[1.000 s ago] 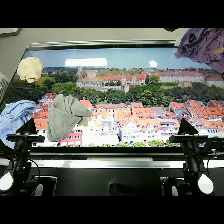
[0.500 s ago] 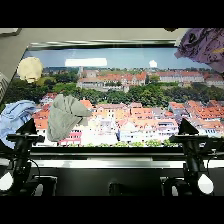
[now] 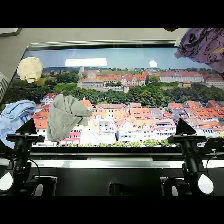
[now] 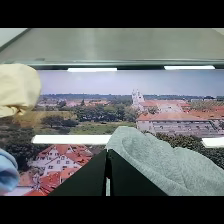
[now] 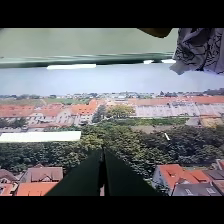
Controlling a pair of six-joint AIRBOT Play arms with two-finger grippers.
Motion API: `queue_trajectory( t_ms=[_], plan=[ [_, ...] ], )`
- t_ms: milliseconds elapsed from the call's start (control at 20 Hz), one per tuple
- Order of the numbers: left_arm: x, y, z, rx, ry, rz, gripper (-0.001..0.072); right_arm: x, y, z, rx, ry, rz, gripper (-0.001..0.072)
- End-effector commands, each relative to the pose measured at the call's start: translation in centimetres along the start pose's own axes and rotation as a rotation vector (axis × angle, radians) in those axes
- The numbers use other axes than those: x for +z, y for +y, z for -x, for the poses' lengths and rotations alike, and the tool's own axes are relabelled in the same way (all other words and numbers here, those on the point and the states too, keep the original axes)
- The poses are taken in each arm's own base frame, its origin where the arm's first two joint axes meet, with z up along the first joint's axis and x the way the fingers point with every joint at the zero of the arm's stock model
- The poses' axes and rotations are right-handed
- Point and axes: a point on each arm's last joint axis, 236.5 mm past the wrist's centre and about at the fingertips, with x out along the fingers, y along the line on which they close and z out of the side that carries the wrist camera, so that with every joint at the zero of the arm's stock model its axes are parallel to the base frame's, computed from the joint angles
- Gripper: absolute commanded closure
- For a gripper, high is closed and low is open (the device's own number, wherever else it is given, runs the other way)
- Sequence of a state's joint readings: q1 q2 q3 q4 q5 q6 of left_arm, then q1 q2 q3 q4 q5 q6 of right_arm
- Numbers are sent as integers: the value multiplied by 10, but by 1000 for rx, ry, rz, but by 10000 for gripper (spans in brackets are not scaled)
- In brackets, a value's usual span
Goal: Fold the clothes and pants, and hang the long-sleeved shirts on hangers.
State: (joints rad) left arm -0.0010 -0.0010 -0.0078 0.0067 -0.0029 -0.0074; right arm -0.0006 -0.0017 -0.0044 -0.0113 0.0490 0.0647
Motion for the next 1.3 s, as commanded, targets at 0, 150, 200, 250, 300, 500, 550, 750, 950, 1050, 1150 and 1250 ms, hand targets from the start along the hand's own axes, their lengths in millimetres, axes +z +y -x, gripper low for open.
queue_trajectory(
  t_ms=[0,150,200,250,300,500,550,750,950,1050,1150,1250],
  plan=[
    [1,9,0,37,-3,0,687,0,6,0,26,1,-28,678],
    [1,5,0,19,-2,3,687,0,8,0,32,2,-29,678],
    [1,0,0,-2,-2,3,688,0,8,0,32,2,-29,677],
    [1,-9,0,-37,-2,3,687,0,8,0,32,2,-29,677],
    [1,-18,1,-74,-2,3,687,0,7,0,31,2,-29,677],
    [2,-22,1,-95,5,171,687,0,7,0,31,2,-30,677],
    [2,-22,1,-95,8,227,687,0,8,0,32,1,-30,677],
    [1,-21,1,-89,20,466,449,0,4,0,17,1,-39,676],
    [29,-29,2,-132,-21,486,50,21,5,0,22,-36,-286,623],
    [70,-57,2,-256,-47,314,94,72,1,5,20,-137,-377,641],
    [96,-66,-15,-288,-21,170,121,138,7,11,52,-239,-325,641],
    [98,-79,-45,-335,92,107,121,182,34,0,151,-249,-242,642]
  ],
)
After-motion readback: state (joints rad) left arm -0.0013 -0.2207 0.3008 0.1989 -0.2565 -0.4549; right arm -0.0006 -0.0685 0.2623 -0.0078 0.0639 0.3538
